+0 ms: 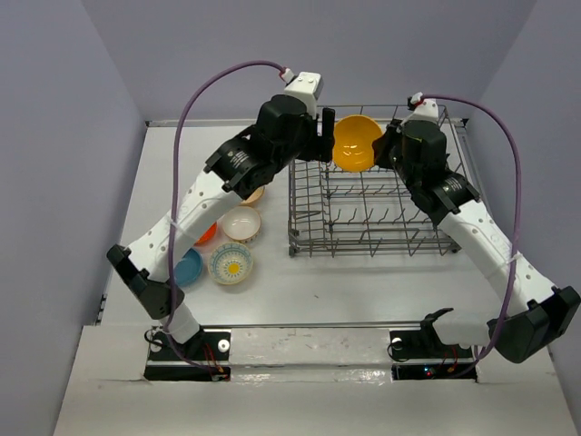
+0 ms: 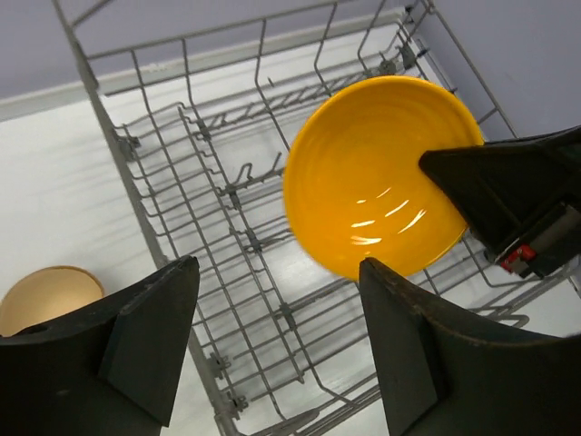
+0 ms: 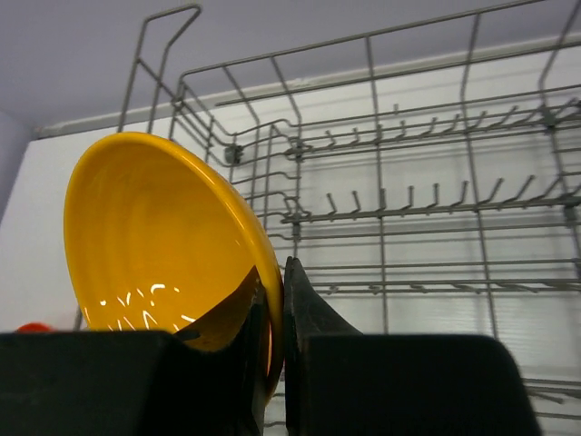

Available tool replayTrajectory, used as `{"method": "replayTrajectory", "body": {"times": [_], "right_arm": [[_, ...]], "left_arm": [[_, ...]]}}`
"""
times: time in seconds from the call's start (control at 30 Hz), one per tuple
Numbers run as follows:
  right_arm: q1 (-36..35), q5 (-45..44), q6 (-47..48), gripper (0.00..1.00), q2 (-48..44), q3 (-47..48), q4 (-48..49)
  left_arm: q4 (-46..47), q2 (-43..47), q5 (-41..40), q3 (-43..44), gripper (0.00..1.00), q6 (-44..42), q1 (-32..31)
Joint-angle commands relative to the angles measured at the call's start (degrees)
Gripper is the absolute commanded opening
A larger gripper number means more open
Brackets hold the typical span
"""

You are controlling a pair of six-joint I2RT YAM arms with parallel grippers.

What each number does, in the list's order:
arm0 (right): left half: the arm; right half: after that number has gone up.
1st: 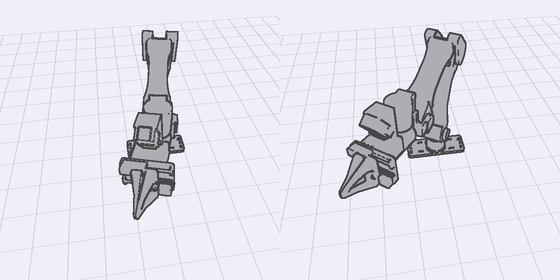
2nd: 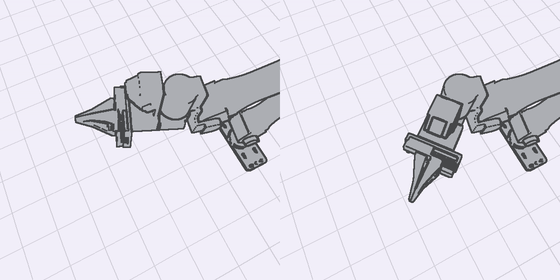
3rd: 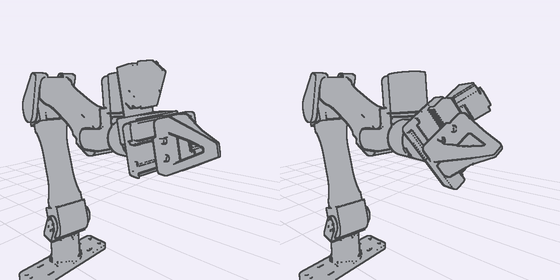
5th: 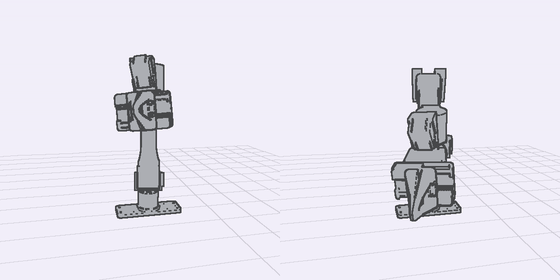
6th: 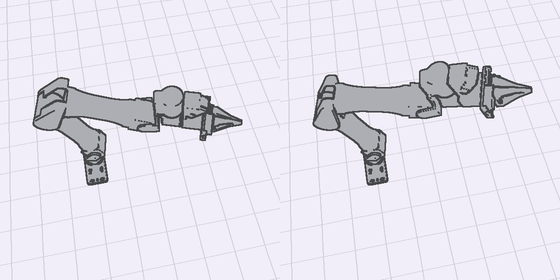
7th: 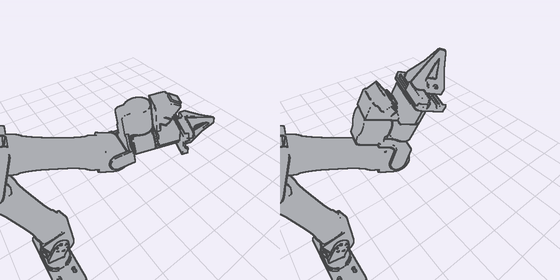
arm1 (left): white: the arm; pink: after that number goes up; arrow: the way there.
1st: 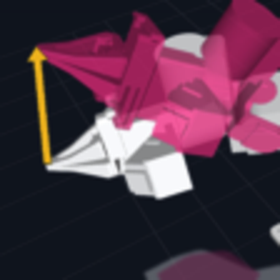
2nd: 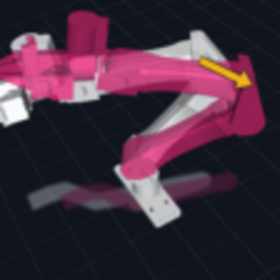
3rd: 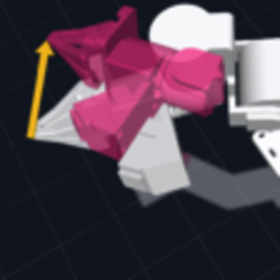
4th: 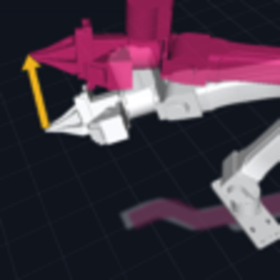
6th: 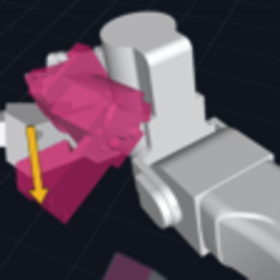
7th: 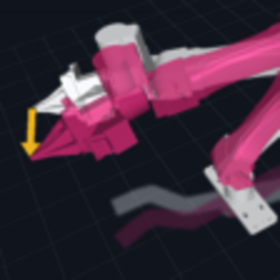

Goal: Load the bowls into the dish rack

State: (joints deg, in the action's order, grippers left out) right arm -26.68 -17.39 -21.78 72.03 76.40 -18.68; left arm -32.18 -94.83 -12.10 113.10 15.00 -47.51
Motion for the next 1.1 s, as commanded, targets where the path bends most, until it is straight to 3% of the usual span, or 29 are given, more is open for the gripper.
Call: {"method": "replayTrajectory", "body": {"times": [0.0, 0.17, 0.2, 0.27, 0.37, 0.47, 0.53, 0.57, 0.63, 0.67, 0.73, 0.8, 0.83, 0.9, 1.07], "right_arm": [[-0.3, -19.1, 4.0, 0.01, 1.6, 6.4, -0.8], [-0.3, -41.1, 11.9, 0.01, 9.0, 12.5, -1.9], [-0.3, -47.7, 16.5, 0.01, 12.2, 14.4, 0.5], [-0.3, -51.8, 25.6, 0.01, 15.6, 15.8, 4.4], [-0.3, -56.1, 37.8, 0.01, 20.2, 14.3, 21.4], [-0.3, -58.2, 61.8, 0.01, 25.0, 11.5, 50.1], [-0.3, -58.5, 73.0, 0.01, 28.1, 11.1, 62.7], [-0.3, -58.5, 84.9, 0.01, 31.8, 11.5, 75.8], [-0.3, -57.4, 97.3, 0.01, 36.2, 13.9, 88.5], [0.3, -56.9, 108.4, 0.01, 40.8, 15.3, 98.8], [0.8, -55.7, 116.1, 0.01, 44.9, 18.2, 104.8], [2.1, -54.8, 113.9, 0.01, 47.0, 20.1, 100.7], [2.7, -55.0, 105.8, 0.01, 46.0, 19.8, 92.2], [2.7, -54.5, 99.2, 0.01, 45.4, 19.5, 84.3], [5.2, -53.8, 93.7, 0.01, 47.2, 20.1, 78.0]], "left_arm": [[2.7, 12.5, -5.6, -5.3, 0.83, -2.7, 0.1], [5.3, 23.6, -9.3, -16.3, 0.88, -3.8, 2.6], [5.6, 26.5, -9.4, -18.7, 0.89, -3.8, 4.0], [5.9, 30.2, -9.0, -20.9, 0.9, -3.4, 5.3], [8.0, 33.6, -6.5, -27.1, 0.9, -2.4, 8.3], [11.2, 37.7, -4.3, -33.7, 0.91, -1.6, 12.3], [12.2, 38.9, -0.8, -37.8, 0.91, -0.8, 14.5], [13.7, 40.1, 0.2, -39.4, 0.92, -0.2, 15.9], [15.0, 41.3, 1.7, -43.6, 0.91, 0.6, 17.2], [16.4, 42.1, 2.2, -44.9, 0.92, 0.8, 17.9], [17.7, 42.8, 4.1, -48.2, 0.92, 1.2, 20.2], [20.2, 43.7, 5.6, -50.3, 0.92, 1.3, 21.5], [21.1, 43.9, 7.9, -52.3, 0.92, 1.7, 23.7], [21.7, 43.9, 8.5, -52.7, 0.92, 1.9, 24.2], [23.6, 44.4, 11.0, -55.6, 0.92, 2.5, 26.3]]}}
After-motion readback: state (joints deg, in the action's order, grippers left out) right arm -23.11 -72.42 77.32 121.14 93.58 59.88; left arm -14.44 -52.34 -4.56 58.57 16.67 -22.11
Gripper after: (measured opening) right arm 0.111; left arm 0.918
